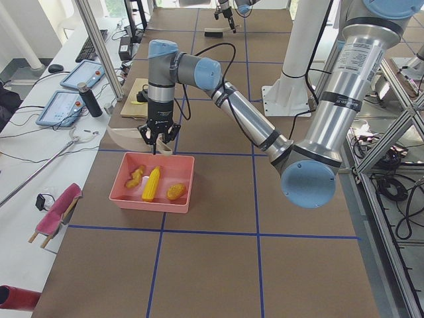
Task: Sweep and dump trash into bin
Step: 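Raise the empty white dustpan with the left gripper away from the bin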
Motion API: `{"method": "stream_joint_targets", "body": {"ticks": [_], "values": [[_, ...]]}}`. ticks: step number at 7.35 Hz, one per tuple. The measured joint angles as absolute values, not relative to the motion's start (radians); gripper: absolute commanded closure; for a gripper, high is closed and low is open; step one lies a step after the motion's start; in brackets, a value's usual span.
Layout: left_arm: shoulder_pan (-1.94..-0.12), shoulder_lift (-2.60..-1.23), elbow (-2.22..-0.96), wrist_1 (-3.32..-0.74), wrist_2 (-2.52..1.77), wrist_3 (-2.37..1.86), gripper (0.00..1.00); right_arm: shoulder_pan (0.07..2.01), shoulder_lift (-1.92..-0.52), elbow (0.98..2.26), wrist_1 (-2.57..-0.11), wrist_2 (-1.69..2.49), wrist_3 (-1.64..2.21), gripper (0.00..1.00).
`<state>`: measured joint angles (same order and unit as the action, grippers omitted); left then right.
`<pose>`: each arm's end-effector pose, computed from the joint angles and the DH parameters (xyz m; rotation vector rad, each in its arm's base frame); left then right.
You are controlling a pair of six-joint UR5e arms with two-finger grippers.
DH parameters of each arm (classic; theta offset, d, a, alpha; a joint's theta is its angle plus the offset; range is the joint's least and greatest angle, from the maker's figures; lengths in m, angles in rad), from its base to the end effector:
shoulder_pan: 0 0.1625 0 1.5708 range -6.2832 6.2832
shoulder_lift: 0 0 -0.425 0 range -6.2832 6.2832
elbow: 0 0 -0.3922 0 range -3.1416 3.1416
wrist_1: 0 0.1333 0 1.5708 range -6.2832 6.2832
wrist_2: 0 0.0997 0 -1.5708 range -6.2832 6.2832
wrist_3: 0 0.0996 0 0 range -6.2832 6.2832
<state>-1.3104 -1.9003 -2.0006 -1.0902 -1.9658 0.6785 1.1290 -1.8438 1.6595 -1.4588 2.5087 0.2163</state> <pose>0.0481 -0.5493 0.3556 0.3651 0.3404 0.9753 -0.1086 -0.3537 0.7096 -0.3668 -0.8667 -0.1747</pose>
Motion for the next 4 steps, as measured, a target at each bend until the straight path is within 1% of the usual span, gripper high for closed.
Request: {"method": "stream_joint_targets", "body": {"ticks": [1,2,4], "values": [[-1.226,-1.905,-2.001,-1.128,-2.013,0.676,1.00,1.129,-1.844,1.660,-1.458,2.505,0.216,0.27],[-1.140,-1.908,-2.002,-1.172,-2.052,0.676,1.00,1.129,-1.844,1.660,-1.456,2.502,0.216,0.01],[-0.977,-1.912,-1.993,-1.264,-2.096,0.673,1.00,1.129,-1.844,1.667,-1.458,2.496,0.211,0.00]]}}
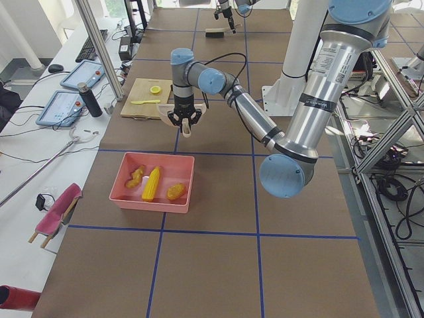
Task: Sweep and dump trash into bin
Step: 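Raise the empty white dustpan with the left gripper away from the bin, then lower the dustpan onto the table beside the bin with the left gripper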
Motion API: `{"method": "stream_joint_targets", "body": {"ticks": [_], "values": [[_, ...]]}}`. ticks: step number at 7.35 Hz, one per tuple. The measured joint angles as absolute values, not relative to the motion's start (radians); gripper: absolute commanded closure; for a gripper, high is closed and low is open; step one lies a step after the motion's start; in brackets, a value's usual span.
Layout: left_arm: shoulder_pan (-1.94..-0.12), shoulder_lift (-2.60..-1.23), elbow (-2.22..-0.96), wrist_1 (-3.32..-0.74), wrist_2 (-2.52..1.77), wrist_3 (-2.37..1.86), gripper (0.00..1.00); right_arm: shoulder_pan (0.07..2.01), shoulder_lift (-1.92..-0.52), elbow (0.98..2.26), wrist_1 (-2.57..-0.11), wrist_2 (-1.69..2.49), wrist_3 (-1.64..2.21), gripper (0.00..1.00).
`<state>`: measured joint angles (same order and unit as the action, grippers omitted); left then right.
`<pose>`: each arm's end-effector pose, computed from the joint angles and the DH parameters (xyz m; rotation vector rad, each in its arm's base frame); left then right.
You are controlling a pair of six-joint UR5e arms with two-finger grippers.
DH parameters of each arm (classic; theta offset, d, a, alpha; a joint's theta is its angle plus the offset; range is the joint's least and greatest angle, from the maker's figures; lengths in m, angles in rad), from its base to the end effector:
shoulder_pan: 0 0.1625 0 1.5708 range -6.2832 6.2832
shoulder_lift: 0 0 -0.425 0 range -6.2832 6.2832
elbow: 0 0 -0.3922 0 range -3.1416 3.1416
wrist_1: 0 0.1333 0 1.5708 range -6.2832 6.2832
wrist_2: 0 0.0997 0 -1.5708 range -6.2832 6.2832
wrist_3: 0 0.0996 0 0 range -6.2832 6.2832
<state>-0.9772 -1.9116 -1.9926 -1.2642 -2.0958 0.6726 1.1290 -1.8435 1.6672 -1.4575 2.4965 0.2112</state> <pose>0.2403 -0.5051 0.3256 0.5035 0.5385 1.3329 -0.1085 -0.3551 0.7066 -0.3527 -0.8591 -0.1847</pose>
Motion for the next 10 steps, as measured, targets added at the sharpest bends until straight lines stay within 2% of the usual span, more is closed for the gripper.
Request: {"method": "stream_joint_targets", "body": {"ticks": [3,7,10], "values": [[-0.810,-1.916,-1.951,-1.387,-2.102,0.665,1.00,1.153,-1.830,1.681,-1.455,2.487,0.201,0.00],[-0.702,-1.879,-1.938,-1.459,-2.117,0.610,1.00,1.322,-1.782,1.727,-1.456,2.341,0.071,0.00],[-0.657,-1.832,-1.935,-1.501,-2.117,0.581,1.00,1.433,-1.677,1.662,-1.464,2.257,0.025,0.00]]}}
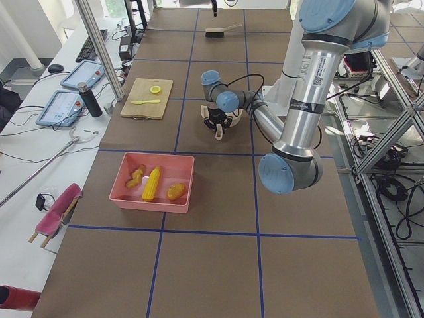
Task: Sweep and dump trash into bin
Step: 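Lower the dustpan onto the table beside the bin with the left gripper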
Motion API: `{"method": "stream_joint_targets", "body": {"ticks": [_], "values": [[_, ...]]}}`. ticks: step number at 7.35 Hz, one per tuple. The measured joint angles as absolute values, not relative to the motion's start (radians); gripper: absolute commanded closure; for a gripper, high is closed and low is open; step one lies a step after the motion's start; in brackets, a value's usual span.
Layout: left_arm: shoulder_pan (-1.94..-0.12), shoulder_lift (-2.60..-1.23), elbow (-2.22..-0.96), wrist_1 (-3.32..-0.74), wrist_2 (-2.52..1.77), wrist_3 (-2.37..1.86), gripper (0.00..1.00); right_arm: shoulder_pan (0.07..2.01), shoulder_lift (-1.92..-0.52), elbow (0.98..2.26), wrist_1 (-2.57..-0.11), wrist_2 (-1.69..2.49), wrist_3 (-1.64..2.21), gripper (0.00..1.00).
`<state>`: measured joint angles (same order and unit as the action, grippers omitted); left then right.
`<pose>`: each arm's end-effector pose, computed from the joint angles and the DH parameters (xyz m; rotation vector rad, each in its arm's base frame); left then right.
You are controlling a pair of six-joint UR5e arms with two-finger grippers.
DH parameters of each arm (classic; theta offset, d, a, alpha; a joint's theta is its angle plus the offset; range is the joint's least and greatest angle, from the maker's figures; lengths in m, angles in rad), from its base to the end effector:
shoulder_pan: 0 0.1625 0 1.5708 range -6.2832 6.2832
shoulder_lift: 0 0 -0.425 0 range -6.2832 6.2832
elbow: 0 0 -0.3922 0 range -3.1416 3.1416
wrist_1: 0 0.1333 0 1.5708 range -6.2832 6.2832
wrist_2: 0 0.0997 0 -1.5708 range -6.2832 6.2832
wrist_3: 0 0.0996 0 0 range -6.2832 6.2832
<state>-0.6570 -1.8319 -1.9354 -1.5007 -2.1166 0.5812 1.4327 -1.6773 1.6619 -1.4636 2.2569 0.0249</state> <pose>0.3914 -0.4049 0.3631 0.4984 0.6858 1.5666 0.0071 -0.4587 0.6587 0.0321 -0.6911 -0.1401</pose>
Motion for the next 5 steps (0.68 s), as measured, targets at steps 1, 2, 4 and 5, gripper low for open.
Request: {"method": "stream_joint_targets", "body": {"ticks": [1,2,4,5], "values": [[-0.651,-1.814,-1.937,-1.502,-2.116,0.580,1.00,1.464,-1.647,1.624,-1.466,2.249,0.029,0.00],[-0.649,-1.791,-1.942,-1.502,-2.116,0.580,1.00,1.489,-1.629,1.599,-1.466,2.243,0.032,0.00],[-0.648,-1.730,-1.973,-1.503,-2.115,0.582,1.00,1.511,-1.612,1.580,-1.465,2.224,0.034,0.00],[-0.648,-1.703,-1.991,-1.504,-2.115,0.583,0.84,1.513,-1.607,1.577,-1.462,2.200,0.034,0.00]]}}
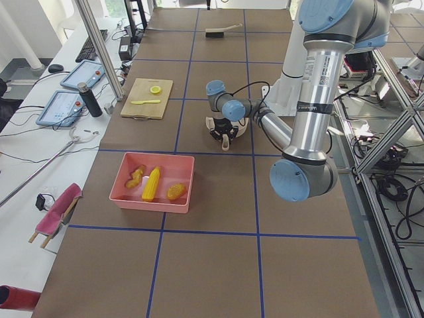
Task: Sweep and dump trash into bin
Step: 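Lower the dustpan onto the table beside the bin with the left gripper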
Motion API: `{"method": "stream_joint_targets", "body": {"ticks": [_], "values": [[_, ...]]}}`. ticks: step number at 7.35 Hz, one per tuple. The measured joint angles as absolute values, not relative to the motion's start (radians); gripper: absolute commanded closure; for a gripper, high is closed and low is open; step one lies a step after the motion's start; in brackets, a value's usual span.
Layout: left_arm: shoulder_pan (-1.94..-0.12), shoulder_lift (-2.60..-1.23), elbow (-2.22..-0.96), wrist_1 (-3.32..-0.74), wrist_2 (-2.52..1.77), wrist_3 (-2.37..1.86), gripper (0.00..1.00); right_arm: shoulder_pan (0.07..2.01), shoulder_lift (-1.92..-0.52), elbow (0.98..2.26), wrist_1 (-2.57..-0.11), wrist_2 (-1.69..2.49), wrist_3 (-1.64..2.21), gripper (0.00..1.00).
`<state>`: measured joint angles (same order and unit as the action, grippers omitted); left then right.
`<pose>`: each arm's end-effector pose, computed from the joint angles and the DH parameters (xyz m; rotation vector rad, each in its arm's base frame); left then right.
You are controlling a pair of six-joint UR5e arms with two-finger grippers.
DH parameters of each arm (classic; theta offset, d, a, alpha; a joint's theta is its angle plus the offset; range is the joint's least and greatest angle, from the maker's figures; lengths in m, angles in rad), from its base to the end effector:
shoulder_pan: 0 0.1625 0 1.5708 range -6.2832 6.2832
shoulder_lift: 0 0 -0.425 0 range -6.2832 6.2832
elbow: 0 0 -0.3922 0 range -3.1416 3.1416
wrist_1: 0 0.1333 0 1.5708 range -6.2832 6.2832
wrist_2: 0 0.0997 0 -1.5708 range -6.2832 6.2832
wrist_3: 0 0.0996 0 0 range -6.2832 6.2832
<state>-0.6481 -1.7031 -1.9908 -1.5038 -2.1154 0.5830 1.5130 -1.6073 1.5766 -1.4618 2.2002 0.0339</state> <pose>0.3635 -0.3778 0.4069 0.4199 0.6767 1.5668 0.0467 -0.4857 0.6717 0.0468 -0.6319 -0.0477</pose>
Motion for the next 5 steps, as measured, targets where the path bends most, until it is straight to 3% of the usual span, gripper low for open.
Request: {"method": "stream_joint_targets", "body": {"ticks": [1,2,5], "values": [[-0.648,-1.690,-2.000,-1.506,-2.116,0.585,0.56,1.513,-1.605,1.575,-1.460,2.179,0.034,0.00],[-0.648,-1.686,-1.999,-1.512,-2.114,0.589,0.02,1.514,-1.603,1.577,-1.458,2.173,0.034,0.00],[-0.651,-1.683,-1.994,-1.543,-2.114,0.593,0.02,1.516,-1.583,1.598,-1.465,2.233,0.041,0.00]]}}
